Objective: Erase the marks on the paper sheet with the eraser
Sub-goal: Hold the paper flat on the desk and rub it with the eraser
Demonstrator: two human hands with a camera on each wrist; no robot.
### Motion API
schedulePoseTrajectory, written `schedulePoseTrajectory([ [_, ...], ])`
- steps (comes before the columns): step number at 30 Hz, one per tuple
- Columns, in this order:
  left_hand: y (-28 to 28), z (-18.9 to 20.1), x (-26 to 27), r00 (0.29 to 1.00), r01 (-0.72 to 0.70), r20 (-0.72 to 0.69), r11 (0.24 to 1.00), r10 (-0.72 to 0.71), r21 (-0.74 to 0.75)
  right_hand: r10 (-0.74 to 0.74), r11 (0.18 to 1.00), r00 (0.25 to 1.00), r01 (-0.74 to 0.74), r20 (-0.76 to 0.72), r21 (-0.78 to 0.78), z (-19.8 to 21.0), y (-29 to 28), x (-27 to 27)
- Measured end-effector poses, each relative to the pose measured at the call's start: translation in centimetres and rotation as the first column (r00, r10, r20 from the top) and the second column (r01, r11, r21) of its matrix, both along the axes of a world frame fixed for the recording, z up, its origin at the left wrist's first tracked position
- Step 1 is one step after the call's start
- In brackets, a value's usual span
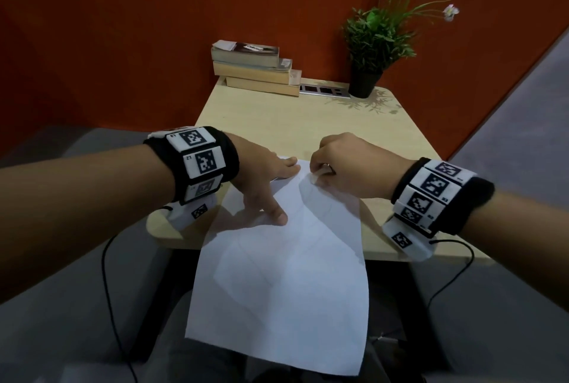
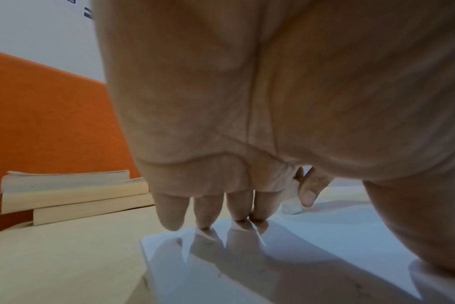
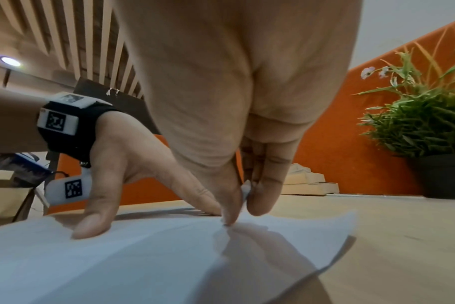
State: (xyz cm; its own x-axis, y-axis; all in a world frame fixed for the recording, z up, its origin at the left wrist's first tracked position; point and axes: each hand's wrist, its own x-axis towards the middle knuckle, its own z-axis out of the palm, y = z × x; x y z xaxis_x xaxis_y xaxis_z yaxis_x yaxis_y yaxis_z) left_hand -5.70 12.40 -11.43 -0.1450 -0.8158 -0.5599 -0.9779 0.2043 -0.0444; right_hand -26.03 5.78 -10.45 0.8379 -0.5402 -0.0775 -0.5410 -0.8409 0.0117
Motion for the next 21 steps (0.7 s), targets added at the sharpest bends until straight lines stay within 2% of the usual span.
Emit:
schedulePoseTrajectory([
  [9,1.3,-0.2,0.0,0.993,-0.055,-0.102,0.997,0.06,0.056,0.1,0.994,0.993,-0.098,-0.056,0.038,0.2,0.6,-0.2],
  [14,1.5,0.0,-0.1,0.994,-0.044,-0.102,0.998,0.05,0.053,0.061,0.998,0.997,-0.062,-0.045,-0.03,0.1,0.3,0.4],
  [18,1.6,-0.2,0.0,0.994,-0.041,-0.098,0.998,0.046,0.044,0.082,0.996,0.991,-0.079,-0.106,0.03,0.5,0.7,0.3],
  [21,1.5,-0.3,0.1,0.995,-0.036,-0.096,0.999,0.04,0.041,0.024,1.0,0.992,-0.024,-0.122,0.0,0.7,0.5,0.6],
])
